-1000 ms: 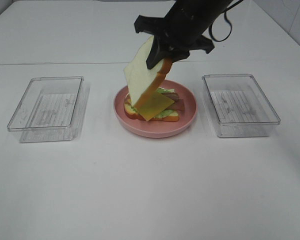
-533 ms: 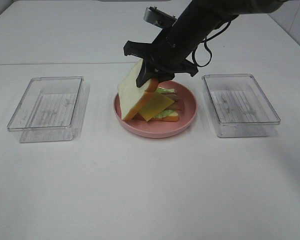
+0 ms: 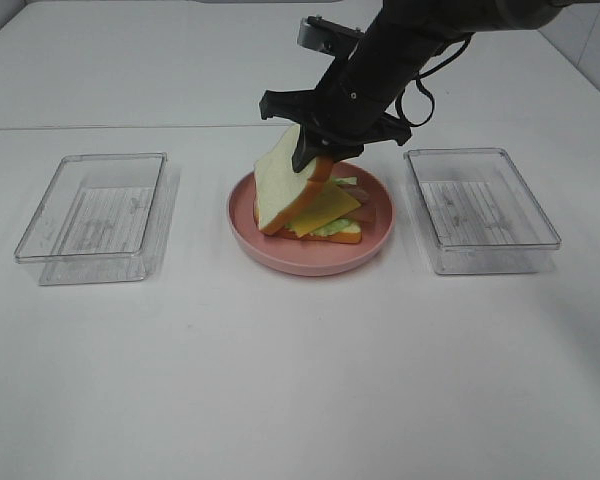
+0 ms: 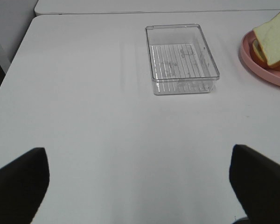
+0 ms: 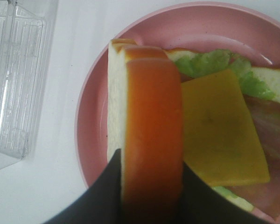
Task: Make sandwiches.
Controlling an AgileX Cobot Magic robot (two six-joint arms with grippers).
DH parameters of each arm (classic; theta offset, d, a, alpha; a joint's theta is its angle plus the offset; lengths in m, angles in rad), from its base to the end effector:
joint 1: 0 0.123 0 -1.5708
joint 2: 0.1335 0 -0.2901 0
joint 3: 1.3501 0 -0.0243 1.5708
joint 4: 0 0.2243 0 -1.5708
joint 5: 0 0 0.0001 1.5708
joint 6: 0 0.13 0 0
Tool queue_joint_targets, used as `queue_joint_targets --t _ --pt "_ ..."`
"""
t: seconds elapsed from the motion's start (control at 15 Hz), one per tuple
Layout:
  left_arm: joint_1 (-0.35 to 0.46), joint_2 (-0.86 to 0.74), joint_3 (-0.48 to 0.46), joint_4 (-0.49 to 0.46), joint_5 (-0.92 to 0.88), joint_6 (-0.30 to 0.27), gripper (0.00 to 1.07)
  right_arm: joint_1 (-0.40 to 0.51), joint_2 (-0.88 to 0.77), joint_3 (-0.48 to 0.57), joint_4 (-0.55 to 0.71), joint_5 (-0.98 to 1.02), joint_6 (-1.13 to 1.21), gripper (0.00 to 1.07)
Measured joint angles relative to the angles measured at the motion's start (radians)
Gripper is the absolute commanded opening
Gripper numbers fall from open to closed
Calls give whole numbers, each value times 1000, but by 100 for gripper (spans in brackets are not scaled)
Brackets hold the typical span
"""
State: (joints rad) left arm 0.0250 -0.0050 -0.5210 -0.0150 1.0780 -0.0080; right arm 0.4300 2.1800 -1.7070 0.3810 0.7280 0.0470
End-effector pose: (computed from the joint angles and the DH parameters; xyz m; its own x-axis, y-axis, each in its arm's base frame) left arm -0.0021 -0.0018 0.2508 -0.4478 -0.0263 -0.8937 -0.0199 0.9996 -0.0194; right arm 0.4163 0.2263 0.1639 -0.9243 -0.0709 -0.3750 -0.2166 0.9065 0.3625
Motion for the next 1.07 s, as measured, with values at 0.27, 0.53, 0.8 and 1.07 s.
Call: queue_joint_targets --t 0.27,0.53,0.8,1.07 --pt "0 0 0 0 0 0 98 0 0 0 -23 0 7 73" --pt "0 0 0 0 0 0 98 -1 0 0 -124 3 7 95" --pt "0 0 0 0 0 0 98 -1 -30 -7 -287 84 7 95" --pt "0 0 0 0 0 0 98 -1 -90 -130 -423 307 7 95"
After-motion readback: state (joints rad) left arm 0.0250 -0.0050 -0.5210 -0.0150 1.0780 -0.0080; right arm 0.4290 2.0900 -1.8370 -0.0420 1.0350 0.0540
